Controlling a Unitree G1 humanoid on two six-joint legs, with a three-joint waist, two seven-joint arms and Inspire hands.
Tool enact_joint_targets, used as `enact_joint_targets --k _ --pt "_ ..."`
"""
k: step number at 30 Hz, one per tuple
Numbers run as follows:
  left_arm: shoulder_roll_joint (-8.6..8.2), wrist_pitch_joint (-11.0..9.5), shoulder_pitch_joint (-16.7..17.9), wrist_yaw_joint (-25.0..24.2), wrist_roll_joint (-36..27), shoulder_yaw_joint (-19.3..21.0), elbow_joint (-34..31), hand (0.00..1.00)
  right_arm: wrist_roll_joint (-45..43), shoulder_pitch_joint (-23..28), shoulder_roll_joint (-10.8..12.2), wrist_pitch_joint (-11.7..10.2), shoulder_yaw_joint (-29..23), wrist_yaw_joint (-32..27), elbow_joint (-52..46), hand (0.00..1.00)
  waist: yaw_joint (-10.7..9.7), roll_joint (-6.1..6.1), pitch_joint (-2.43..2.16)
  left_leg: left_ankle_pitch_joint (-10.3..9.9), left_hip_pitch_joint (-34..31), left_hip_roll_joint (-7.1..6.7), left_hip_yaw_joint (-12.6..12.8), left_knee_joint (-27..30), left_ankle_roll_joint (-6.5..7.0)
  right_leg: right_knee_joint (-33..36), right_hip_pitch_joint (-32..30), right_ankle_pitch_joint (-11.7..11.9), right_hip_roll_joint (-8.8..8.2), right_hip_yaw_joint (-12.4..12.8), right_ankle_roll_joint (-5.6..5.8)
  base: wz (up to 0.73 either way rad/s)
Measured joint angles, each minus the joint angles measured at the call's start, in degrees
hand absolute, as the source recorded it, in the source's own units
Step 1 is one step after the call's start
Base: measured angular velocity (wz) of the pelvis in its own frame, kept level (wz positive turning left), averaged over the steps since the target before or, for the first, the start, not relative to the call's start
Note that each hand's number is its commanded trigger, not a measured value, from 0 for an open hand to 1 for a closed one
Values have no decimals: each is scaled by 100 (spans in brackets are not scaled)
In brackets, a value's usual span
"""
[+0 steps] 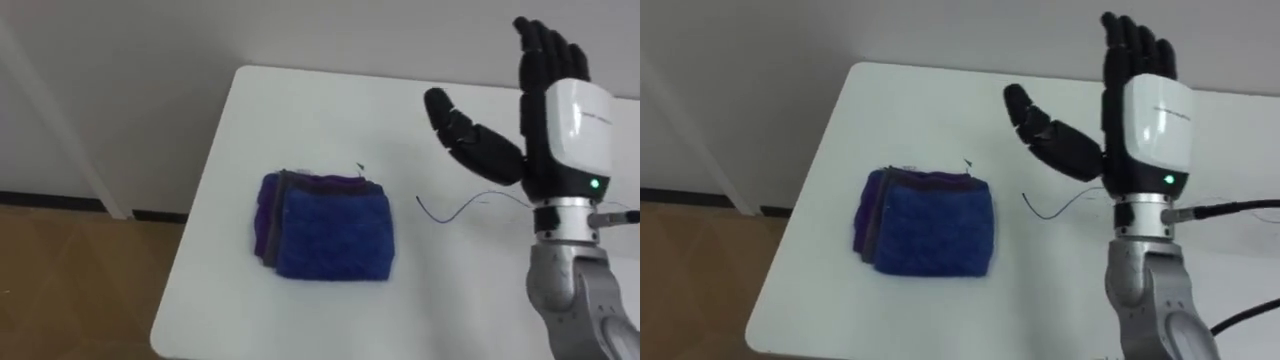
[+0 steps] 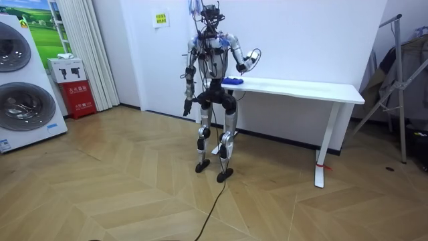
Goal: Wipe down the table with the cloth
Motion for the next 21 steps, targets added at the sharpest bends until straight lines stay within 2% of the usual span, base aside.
enact_joint_targets --k 4,7,13,18,21 --pt "11 -42 -173 14 2 -23 199 0 -492 -2 5 -56 660 273 69 0 121 -11 11 2 -4 -10 -83 -9 -3 -62 44 2 -1 -31 -2 7" --pt "27 -83 -222 30 5 -229 204 0 -639 2 7 -64 1074 559 184 0 156 -44 44 3 -11 -21 -168 -4 -5 -99 90 4 -7 -110 -5 12" --pt "20 -82 -283 23 7 -352 181 0 -1102 36 96 -10 1355 1038 547 0 215 -9 65 3 -27 -40 -202 -9 -5 -102 103 4 -19 -137 -4 5" --pt "21 -78 -260 24 118 -337 110 0 -1346 195 115 35 1360 1075 709 0 232 -18 41 3 -26 -43 -216 -17 -5 -131 114 5 -20 -152 -3 0" --pt "21 -79 -246 23 285 -335 14 0 -1401 334 134 61 1379 1135 1083 0 253 -29 2 3 -22 -53 -239 -36 -5 -191 116 11 -24 -156 6 0"
